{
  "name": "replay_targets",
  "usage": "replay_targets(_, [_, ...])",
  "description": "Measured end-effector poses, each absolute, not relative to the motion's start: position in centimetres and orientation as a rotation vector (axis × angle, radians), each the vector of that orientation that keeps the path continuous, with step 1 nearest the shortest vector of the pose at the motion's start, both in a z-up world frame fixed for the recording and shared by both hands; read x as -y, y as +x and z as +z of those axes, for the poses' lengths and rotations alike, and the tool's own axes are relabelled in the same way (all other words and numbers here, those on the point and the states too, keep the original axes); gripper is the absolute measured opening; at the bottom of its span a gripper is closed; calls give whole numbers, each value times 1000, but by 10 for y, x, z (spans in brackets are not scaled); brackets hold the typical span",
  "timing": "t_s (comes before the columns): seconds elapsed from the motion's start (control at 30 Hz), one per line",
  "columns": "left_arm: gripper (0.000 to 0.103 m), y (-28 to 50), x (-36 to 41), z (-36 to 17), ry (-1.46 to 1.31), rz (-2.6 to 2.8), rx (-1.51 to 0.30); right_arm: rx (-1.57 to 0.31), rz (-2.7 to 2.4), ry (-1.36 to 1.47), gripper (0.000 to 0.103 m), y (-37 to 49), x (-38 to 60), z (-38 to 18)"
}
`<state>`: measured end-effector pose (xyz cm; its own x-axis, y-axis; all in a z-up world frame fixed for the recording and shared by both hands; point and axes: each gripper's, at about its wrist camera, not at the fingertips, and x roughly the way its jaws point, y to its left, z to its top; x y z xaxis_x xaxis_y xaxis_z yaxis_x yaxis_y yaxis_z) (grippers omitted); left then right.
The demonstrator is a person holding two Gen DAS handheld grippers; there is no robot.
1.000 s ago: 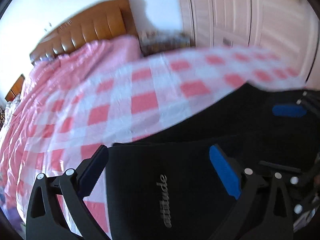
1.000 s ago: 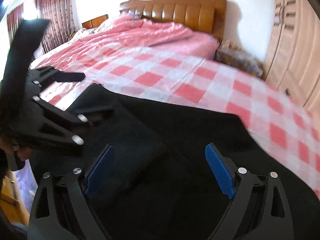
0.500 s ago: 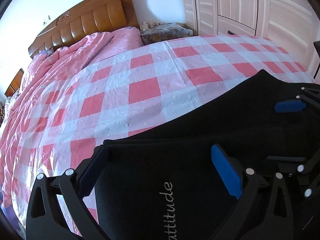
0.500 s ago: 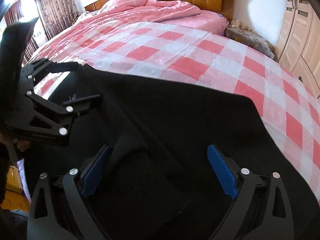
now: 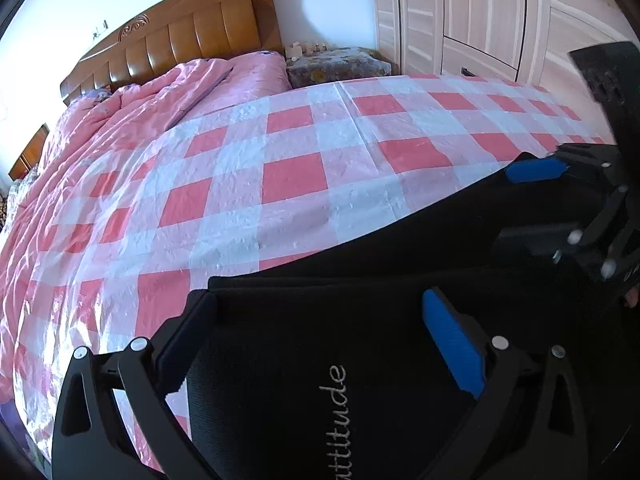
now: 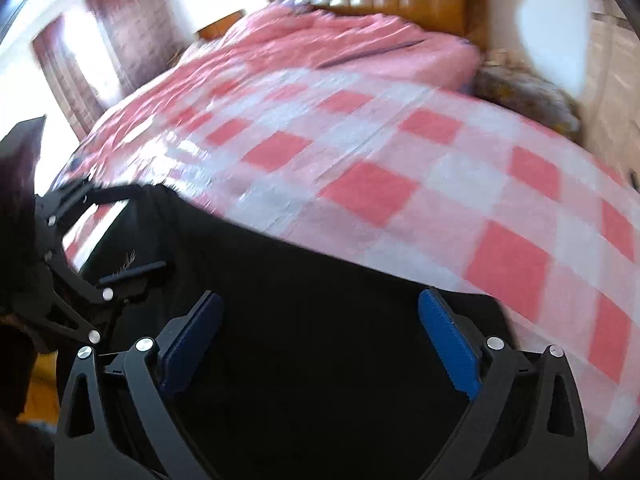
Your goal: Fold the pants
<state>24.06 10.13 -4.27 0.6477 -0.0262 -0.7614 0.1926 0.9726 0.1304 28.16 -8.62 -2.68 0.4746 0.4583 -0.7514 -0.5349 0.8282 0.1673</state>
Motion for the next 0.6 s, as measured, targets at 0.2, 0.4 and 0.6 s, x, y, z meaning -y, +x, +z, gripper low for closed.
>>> replay_targets(0.2, [101, 207, -68, -7, 300, 39, -731, -804, 412, 90, 98, 224, 186, 3])
replay_targets(0.4, [101, 229, 57, 4, 287, -454, -796, -921, 235, 89, 98, 201, 235, -32])
replay_targets(0.6, [102, 285, 108, -48, 342, -479, -999, -996, 246, 87, 98, 203, 264, -48])
